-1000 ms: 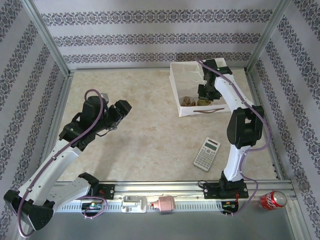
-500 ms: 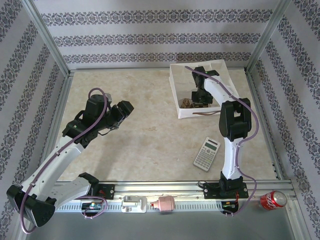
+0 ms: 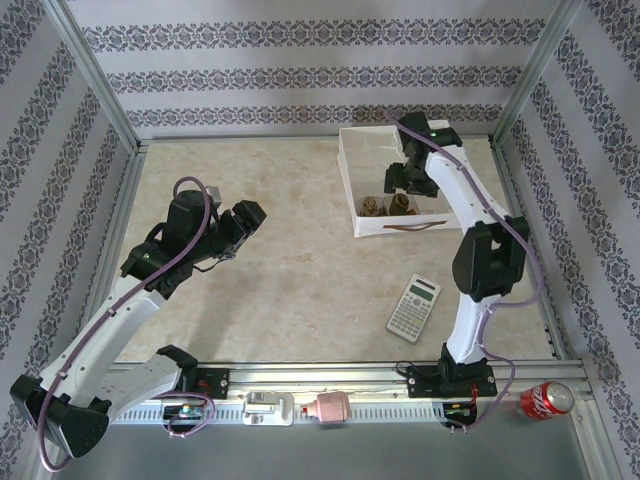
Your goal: Roll the socks
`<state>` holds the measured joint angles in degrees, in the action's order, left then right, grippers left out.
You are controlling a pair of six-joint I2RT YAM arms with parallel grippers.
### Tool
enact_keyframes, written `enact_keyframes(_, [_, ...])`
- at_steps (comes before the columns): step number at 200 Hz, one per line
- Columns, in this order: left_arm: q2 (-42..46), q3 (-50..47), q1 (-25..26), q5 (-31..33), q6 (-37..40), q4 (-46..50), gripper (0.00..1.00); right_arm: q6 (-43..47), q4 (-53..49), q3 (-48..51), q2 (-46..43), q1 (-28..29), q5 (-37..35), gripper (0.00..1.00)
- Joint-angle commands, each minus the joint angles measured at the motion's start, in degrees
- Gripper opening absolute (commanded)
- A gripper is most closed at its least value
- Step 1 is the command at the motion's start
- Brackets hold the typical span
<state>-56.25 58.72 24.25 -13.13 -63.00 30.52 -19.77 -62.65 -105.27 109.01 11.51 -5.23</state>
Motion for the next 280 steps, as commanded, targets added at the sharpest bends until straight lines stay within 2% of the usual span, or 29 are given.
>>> enact_keyframes(1, [0.7, 0.1, -0.9, 1.9, 0.1, 1.9, 0.82, -0.4, -0.8, -1.4, -6.0, -0.2, -2.4, 0.91])
enact_keyframes(3, [0.7, 0.1, -0.9, 2.1, 0.1, 2.0, 0.86, -0.2, -0.2, -1.2, -6.7, -0.2, -2.4, 0.96])
enact_keyframes(5, [0.6, 0.2, -1.0, 2.2, 0.2, 2.2, 0.97, 0.0, 0.3, -0.9, -7.4, -0.1, -2.3, 0.98])
enact_keyframes(8, [0.6, 0.4, -0.9, 2.3, 0.3, 2.6, 1.0, 0.4, 1.5, -0.2, -8.6, -0.2, -2.3, 0.98])
enact_keyframes(35, [-2.7, 4.4, -2.0, 3.7, 4.8, 10.4, 1.0, 5.5, 15.8, 13.3, -24.7, 0.9, -3.2, 0.98])
enact_keyframes(52, [-3.9, 5.4, -2.4, 6.6, 8.7, 14.2, 1.0, 11.1, 29.1, 28.4, -38.5, 4.7, -11.4, 0.98])
enact_keyframes(64, [-3.6, 5.3, -2.6, 13.1, 10.1, 17.7, 1.0, 15.7, 40.6, 41.0, -47.3, 7.8, -20.4, 0.98])
enact_keyframes(75, [-2.9, 4.4, -2.5, 23.3, 9.2, 21.7, 1.0, 17.5, 49.2, 51.7, -53.1, 10.1, -30.3, 0.98])
enact_keyframes(85, [-2.1, 2.3, -2.7, 33.2, 8.2, 24.1, 1.0, 19.6, 53.8, 60.4, -57.0, 9.8, -32.8, 0.98])
enact_keyframes(102, [-0.1, -4.6, -2.9, 43.4, 16.1, 20.3, 1.0, 25.5, 62.2, 74.6, -62.7, 8.7, -32.4, 0.98])
enact_keyframes(116, [2.9, -13.2, -2.8, 45.4, 34.0, 7.0, 1.0, 29.5, 70.0, 84.2, -66.0, 6.9, -28.3, 0.98])
enact_keyframes(137, [7.9, -25.0, -3.5, 51.5, 47.6, -11.2, 1.0, 25.7, 74.2, 90.5, -64.3, 1.9, -22.7, 0.98])
enact_keyframes(148, [8.3, -30.2, -5.3, 50.4, 53.1, -21.6, 1.0, 24.2, 77.5, 91.7, -60.3, -0.1, -19.6, 0.98])
enact_keyframes(159, [6.5, -34.0, -7.8, 46.4, 55.3, -29.7, 1.0, 25.0, 83.5, 92.4, -55.9, -1.2, -16.0, 0.98])
enact_keyframes(168, [3.8, -36.8, -9.7, 43.1, 56.9, -36.5, 1.0, 26.1, 84.9, 90.9, -52.6, -1.5, -14.1, 0.98])
enact_keyframes(186, [-2.8, -41.4, -12.4, 38.8, 59.0, -51.2, 1.0, 25.1, 98.0, 91.1, -45.0, -4.1, -8.5, 0.98])
enact_keyframes(197, [-7.9, -42.1, -14.0, 36.9, 60.3, -59.4, 1.0, 24.3, 102.2, 89.7, -40.6, -6.3, -4.0, 0.98])
enact_keyframes(211, [-13.9, -40.1, -16.7, 31.8, 60.6, -64.1, 0.99, 23.9, 107.0, 87.6, -35.2, -7.6, -1.1, 0.98])
enact_keyframes(231, [-22.5, -38.0, -19.3, 28.0, 60.7, -74.4, 0.99, 21.8, 101.4, 81.8, -31.8, -9.0, 3.9, 0.98])
enact_keyframes(244, [-26.7, -36.1, -21.2, 26.4, 61.1, -76.1, 0.99, 21.2, 109.2, 83.4, -28.8, -8.8, 4.9, 0.98])
enact_keyframes(257, [-31.9, -37.3, -23.6, 24.4, 60.2, -85.1, 0.99, 22.2, 113.6, 85.1, -27.0, -8.2, 5.2, 0.98])
enact_keyframes(269, [-30.3, -35.4, -23.8, 20.7, 60.0, -77.0, 0.99, 21.5, 118.3, 87.5, -24.8, -8.5, 4.9, 0.98])
enact_keyframes(276, [-32.4, -37.5, -23.7, 19.4, 60.7, -83.0, 0.99, 21.6, 123.4, 88.7, -21.6, -8.6, 5.4, 0.98])
enact_keyframes(280, [-34.7, -39.4, -23.8, 18.8, 61.2, -89.8, 0.99, 21.3, 127.8, 89.3, -20.0, -8.5, 5.2, 0.98])
